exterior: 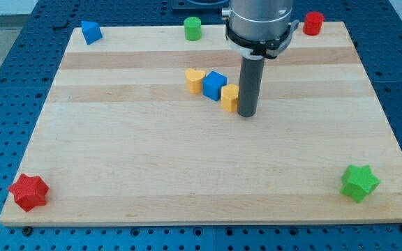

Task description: Move your arm closer to the green star

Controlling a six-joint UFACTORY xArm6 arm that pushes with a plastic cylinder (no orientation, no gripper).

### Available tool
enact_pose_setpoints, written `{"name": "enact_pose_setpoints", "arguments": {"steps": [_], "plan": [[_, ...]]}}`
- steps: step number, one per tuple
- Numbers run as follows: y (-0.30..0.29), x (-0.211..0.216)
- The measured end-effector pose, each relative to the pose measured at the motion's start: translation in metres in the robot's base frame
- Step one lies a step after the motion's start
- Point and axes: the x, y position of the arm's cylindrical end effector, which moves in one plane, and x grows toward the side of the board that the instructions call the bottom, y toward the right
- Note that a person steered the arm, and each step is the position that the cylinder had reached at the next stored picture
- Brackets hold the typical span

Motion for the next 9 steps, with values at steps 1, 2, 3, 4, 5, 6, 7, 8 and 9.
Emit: {"name": "enact_pose_setpoints", "arguments": {"steps": [1,2,3,4,5,6,7,8,9], "plan": [[0.022,0.023],[0.065,0.025],[0.098,0.025],[0.135,0.026],[0.180,0.054],[0.213,0.093],[0.246,0.135],[0.252,0.169],[0.244,0.173]]}}
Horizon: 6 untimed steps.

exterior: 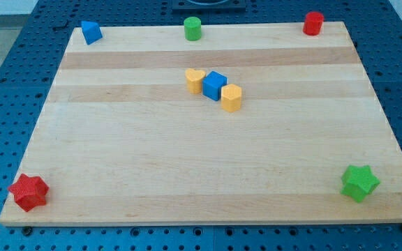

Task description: Move your arm closer to the green star

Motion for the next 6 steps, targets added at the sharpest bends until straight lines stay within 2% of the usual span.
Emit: {"name": "enact_pose_setpoints", "arguments": {"steps": [2,3,5,6], "plan": [[-0.012,-0.055],[-0.035,-0.058],[-0.041,-0.021],[-0.051,-0.018]]}}
